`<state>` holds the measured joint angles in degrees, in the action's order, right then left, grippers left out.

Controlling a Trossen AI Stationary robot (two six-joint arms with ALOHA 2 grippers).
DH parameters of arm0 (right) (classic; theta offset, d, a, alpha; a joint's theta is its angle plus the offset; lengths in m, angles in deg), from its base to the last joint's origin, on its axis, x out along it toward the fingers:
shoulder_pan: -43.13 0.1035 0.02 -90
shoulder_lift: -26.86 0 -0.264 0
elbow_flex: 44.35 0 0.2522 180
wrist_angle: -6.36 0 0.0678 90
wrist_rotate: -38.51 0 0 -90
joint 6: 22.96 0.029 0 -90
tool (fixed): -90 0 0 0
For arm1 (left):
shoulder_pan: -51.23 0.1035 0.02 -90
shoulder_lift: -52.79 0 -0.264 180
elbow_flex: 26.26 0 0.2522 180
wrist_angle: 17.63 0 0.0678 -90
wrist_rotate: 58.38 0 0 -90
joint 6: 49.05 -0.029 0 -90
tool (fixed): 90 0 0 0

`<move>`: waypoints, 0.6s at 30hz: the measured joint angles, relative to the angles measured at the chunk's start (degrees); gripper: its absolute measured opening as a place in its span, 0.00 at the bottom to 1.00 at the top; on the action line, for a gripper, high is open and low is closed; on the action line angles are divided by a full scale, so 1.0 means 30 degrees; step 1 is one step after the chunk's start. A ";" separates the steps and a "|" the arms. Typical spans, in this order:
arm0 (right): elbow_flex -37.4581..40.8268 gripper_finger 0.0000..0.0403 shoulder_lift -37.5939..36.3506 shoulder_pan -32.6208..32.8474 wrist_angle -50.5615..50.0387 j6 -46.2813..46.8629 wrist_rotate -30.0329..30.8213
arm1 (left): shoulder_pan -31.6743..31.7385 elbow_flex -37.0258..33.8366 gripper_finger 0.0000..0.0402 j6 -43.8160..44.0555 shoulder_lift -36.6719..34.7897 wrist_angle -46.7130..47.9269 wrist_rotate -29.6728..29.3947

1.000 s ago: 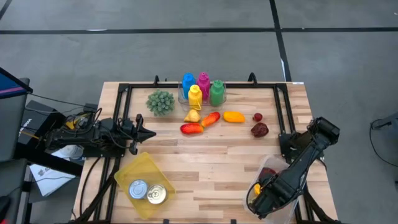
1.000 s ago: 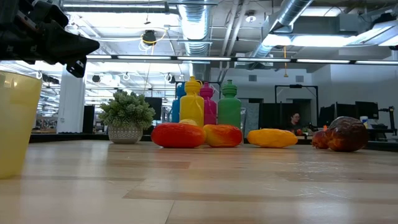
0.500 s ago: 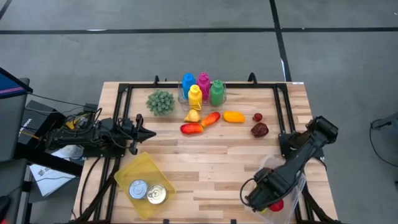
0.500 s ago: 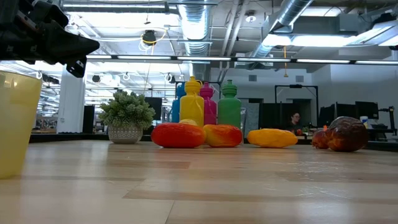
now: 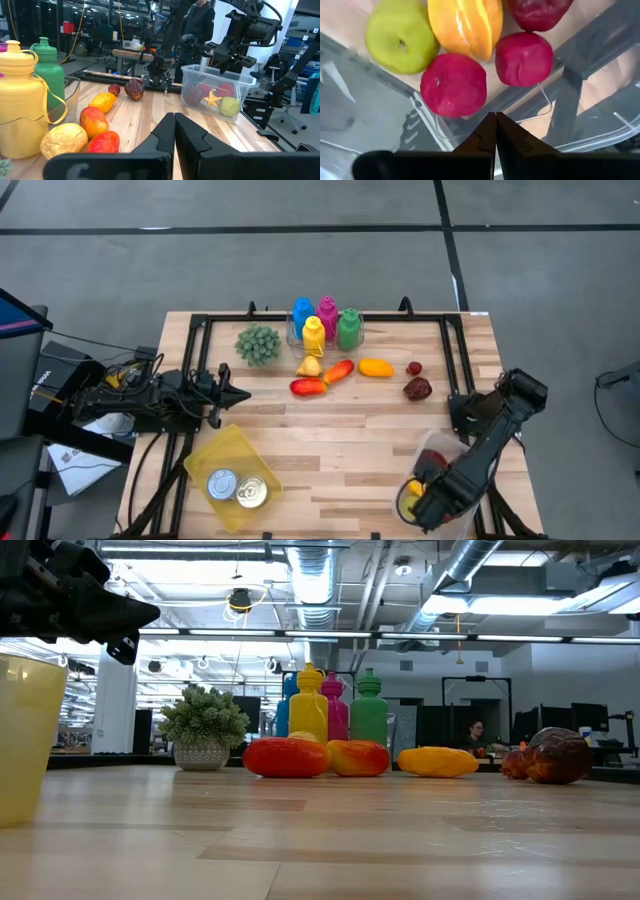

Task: Pick & Place Food Item
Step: Put the red tomato into the white bin

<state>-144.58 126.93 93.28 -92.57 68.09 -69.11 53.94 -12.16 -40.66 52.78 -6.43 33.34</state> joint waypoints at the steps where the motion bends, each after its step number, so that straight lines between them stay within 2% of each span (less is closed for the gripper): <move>1: 0.0043 0.01 -0.0002 0.0164 0.0118 -0.0001 0.0122 | 0.0005 0.0000 0.00 0.0002 0.0000 -0.0002 0.0000; 10: 0.2694 0.01 0.0000 0.0634 0.4491 0.0144 -0.1152 | 0.0005 0.0000 0.00 0.0005 0.0000 -0.0002 0.0000; 18: 0.2776 0.00 0.0000 0.0540 0.4981 -0.0441 -0.0514 | 0.0005 0.0000 0.00 0.0003 0.0000 -0.0002 0.0000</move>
<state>-136.26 126.93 94.90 -77.63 66.77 -70.65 53.95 -12.16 -40.65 52.78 -6.44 33.34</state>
